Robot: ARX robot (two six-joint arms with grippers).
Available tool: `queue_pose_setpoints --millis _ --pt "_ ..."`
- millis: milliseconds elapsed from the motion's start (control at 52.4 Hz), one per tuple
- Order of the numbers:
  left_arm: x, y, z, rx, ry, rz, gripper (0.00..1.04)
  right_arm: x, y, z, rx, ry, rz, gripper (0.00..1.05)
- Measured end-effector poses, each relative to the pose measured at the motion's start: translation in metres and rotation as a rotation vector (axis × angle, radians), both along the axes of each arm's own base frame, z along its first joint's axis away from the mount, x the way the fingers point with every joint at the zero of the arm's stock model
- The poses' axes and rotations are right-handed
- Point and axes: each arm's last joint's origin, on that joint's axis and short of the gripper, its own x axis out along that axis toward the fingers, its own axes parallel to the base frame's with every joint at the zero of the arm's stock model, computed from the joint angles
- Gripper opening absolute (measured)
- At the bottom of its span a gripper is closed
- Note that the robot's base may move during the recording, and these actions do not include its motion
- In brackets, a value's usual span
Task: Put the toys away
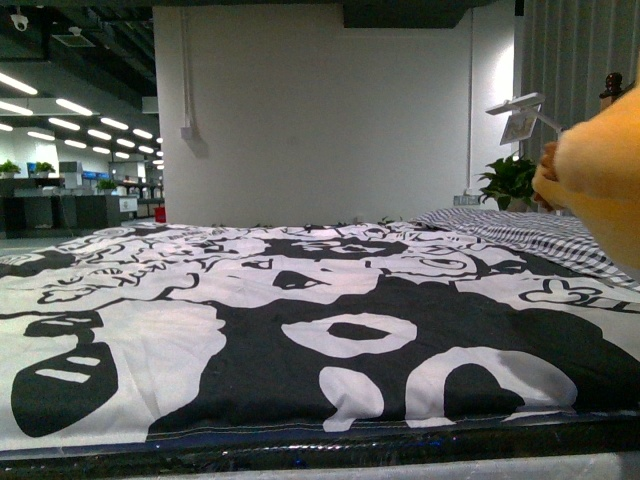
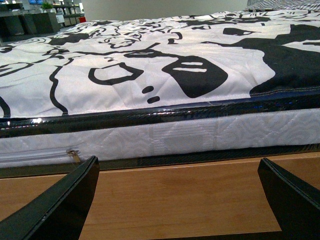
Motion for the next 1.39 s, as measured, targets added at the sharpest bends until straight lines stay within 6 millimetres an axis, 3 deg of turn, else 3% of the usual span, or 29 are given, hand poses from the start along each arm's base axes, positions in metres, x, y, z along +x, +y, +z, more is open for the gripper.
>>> queue_pose_setpoints --millis 229,592,859,1088,1393 --pt "0.0 0.0 0.0 0.0 0.0 0.0 0.98 -0.034 -0.008 -0.035 0.003 -0.055 -0.004 0.07" --pt "0.0 0.0 0.0 0.0 0.0 0.0 0.98 -0.037 -0.003 -0.096 0.054 -0.111 0.029 0.07" --pt "0.0 0.0 0.0 0.0 0.0 0.0 0.98 -0.038 -0.002 -0.097 0.05 -0.14 0.057 0.07" --pt "0.0 0.0 0.0 0.0 0.0 0.0 0.98 -0.037 0.001 -0.112 0.02 -0.096 0.069 0.07" --pt "0.0 0.0 0.0 0.0 0.0 0.0 0.98 -0.037 0.001 -0.112 0.006 -0.097 0.06 0.07"
